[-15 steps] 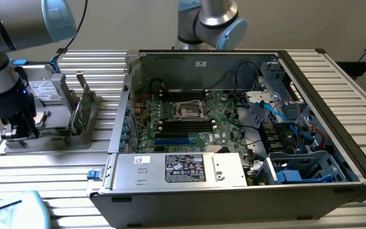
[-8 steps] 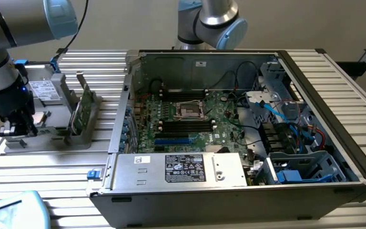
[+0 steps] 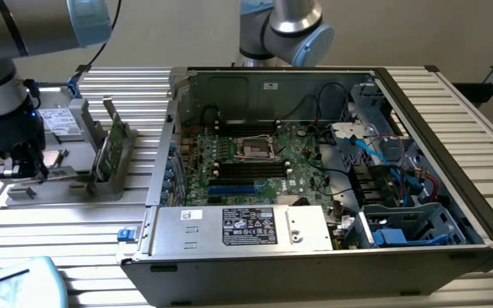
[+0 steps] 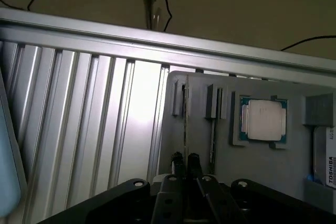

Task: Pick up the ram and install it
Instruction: 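Pick up the ram and move it above insertion slot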

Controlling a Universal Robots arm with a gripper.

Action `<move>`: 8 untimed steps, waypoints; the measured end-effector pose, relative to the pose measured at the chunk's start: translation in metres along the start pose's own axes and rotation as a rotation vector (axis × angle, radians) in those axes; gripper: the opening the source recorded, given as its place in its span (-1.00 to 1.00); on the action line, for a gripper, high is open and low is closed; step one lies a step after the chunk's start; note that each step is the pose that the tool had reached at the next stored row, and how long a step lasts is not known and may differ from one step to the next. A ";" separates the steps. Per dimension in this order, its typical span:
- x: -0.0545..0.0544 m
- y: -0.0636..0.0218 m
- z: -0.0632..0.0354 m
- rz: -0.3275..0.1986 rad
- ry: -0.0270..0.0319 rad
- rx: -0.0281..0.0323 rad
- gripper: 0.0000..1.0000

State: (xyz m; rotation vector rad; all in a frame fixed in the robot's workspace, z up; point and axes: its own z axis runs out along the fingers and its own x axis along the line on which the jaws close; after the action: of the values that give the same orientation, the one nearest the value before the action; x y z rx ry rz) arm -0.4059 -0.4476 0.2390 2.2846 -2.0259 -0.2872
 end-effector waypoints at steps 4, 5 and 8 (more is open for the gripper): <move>0.000 -0.0026 -0.0068 0.001 -0.0018 -0.0135 -0.70; 0.000 -0.0032 -0.0087 0.001 -0.0021 -0.0160 -0.70; 0.000 -0.0055 -0.0143 0.002 -0.0030 -0.0231 -0.70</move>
State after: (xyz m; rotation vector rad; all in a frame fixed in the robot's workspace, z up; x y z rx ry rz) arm -0.3979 -0.4476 0.2520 2.2704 -2.0149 -0.3125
